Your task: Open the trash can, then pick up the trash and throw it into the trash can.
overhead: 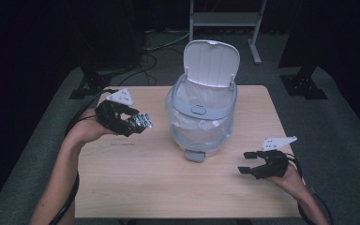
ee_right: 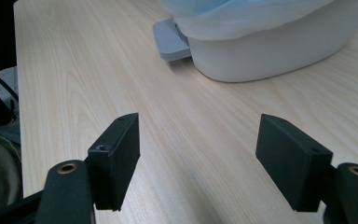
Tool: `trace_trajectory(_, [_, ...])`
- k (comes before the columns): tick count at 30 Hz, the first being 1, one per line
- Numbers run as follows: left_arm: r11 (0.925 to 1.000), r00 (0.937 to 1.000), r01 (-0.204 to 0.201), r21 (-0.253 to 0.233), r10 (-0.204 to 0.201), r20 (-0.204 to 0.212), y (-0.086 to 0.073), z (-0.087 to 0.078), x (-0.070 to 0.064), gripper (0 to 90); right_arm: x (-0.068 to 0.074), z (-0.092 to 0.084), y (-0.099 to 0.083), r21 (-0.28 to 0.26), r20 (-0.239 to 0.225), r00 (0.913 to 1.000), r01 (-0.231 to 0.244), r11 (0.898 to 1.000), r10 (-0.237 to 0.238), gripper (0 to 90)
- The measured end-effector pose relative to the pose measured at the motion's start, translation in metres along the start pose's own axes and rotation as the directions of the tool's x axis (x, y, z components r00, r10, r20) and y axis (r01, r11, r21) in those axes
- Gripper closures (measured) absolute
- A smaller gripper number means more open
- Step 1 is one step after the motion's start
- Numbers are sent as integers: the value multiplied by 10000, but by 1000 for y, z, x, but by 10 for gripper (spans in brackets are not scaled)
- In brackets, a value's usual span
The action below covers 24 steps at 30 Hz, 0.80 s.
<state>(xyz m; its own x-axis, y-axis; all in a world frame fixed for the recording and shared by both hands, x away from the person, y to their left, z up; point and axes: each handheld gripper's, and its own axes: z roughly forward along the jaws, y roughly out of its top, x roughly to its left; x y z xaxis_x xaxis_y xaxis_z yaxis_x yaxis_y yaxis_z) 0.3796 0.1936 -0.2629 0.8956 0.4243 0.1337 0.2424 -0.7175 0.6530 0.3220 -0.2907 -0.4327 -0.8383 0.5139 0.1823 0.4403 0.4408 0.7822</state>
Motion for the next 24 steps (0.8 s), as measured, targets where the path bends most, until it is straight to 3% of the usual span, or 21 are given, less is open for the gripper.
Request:
trace_trajectory(11, [9993,9997,-231,-297,233,63,26,-8,7,333,-3,3,-8,148,-151,9996,-246,9996,248,292])
trace_trajectory(24, [9980,9981,-603,-207,605,124,59,-13,18,333,-10,1,-10,94,-108,9990,-439,9990,440,292])
